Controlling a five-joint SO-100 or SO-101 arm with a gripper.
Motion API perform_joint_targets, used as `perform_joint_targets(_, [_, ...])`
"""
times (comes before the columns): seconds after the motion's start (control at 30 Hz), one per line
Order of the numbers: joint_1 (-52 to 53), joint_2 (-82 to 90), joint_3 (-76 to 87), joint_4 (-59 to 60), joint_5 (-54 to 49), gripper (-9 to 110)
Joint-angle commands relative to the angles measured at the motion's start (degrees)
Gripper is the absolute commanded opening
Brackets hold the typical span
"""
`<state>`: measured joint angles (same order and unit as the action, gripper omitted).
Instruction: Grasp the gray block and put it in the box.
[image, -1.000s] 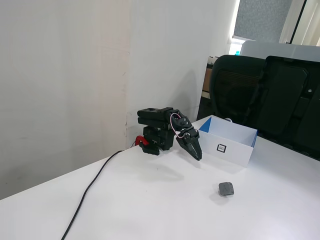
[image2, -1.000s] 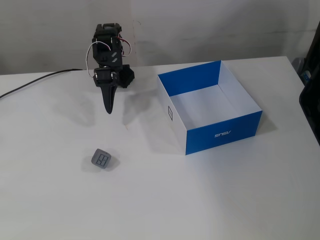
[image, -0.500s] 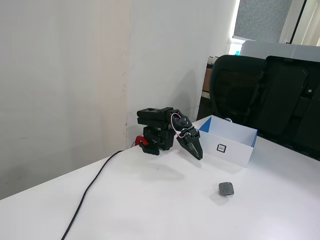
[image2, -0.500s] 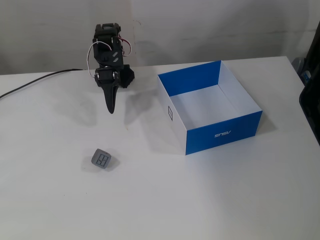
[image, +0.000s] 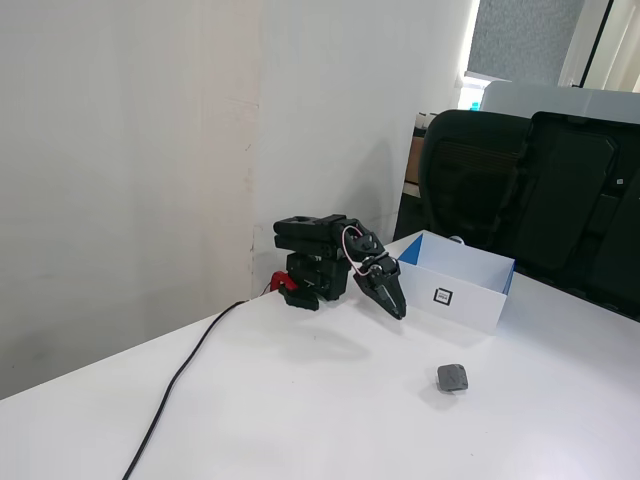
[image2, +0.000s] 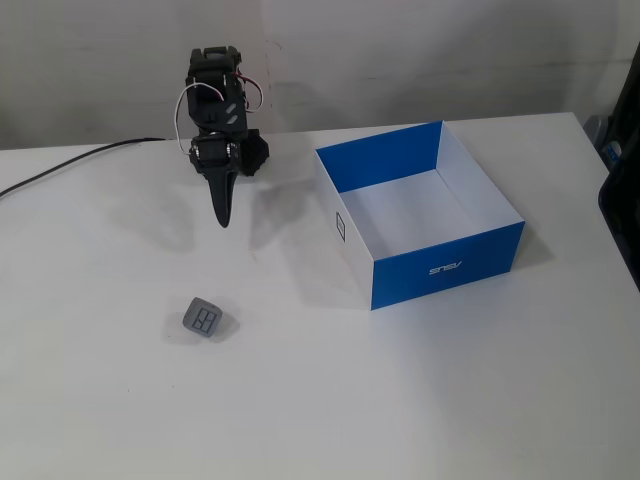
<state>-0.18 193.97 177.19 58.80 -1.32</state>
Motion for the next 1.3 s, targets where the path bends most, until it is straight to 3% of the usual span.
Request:
perform_joint_targets(0.0, [0.9, 0.5, 3.8, 0.0, -0.4, 2])
perform_joint_targets(0.53, [-2.1, 0.5, 3.6, -0.5, 0.7, 0])
perform_joint_targets(0.8, [-13.9, 0.5, 0.5, -7.2, 15.2, 0])
perform_joint_targets(1.27, [-18.0, 0.4, -4.3, -9.6, 26.5, 1])
